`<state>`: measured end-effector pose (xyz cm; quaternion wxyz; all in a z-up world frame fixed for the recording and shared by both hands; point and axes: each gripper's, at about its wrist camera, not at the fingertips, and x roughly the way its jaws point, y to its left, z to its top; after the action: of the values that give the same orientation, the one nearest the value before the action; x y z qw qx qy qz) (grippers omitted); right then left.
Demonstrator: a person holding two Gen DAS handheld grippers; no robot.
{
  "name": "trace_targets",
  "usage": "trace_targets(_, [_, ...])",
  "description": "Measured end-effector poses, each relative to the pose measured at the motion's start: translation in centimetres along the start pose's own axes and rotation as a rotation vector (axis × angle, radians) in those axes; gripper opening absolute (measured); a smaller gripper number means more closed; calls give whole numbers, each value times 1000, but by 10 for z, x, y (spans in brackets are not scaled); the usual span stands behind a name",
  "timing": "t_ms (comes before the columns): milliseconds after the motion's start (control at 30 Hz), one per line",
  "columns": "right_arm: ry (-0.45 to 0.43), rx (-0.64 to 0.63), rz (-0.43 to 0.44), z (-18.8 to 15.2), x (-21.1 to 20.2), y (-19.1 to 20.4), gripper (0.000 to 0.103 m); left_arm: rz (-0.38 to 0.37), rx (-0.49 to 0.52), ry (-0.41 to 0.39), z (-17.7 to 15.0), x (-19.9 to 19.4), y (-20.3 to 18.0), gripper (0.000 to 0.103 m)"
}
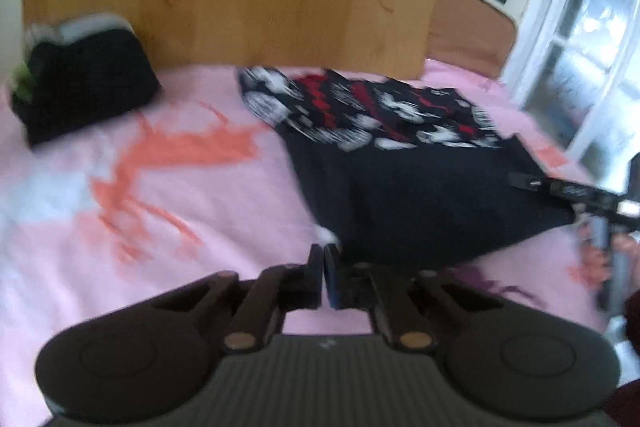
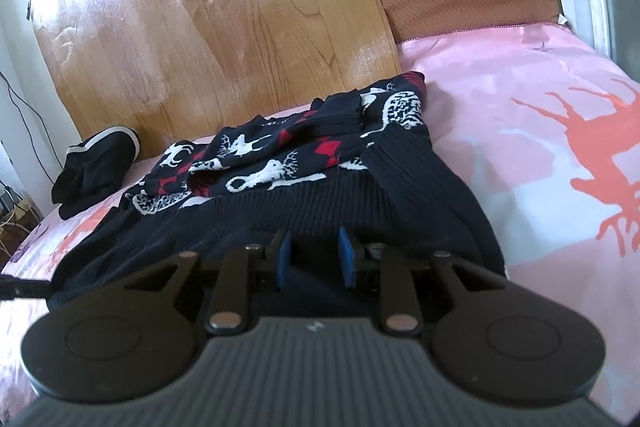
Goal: Fold small clothes
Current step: 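Grasp the folded sweater edge with the left gripper while the right gripper presses it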
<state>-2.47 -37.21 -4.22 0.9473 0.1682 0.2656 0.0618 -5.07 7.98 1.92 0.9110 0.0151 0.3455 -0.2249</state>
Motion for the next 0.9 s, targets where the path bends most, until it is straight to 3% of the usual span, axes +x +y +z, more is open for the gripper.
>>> trace_targets(167, [0, -5, -4, 0, 0, 2, 29, 12, -79, -24, 6, -10, 17, 3])
trace_targets(300, [-1, -21, -17, 0, 0, 4, 29, -10, -148, -9, -1, -1, 17, 10])
trace_targets(400, [-6, -62, -24, -1, -3, 15, 42, -24, -214, -3, -6, 4, 22, 17])
trace_targets(467, [-29, -105, 27, -1, -10, 28, 43, -43, -253, -15, -9, 2, 26, 20])
trace_targets(633, [-70, -389, 176, -11, -29, 91, 52, -57, -296, -37, -11, -7, 32, 22])
trace_targets(767, [5, -561, 303, -24, -14, 135, 56, -63, -310, -56, -12, -19, 32, 29])
trace_targets(900, [64, -717, 351, -41, 13, 168, 56, -61, -322, -79, -14, -33, 32, 38])
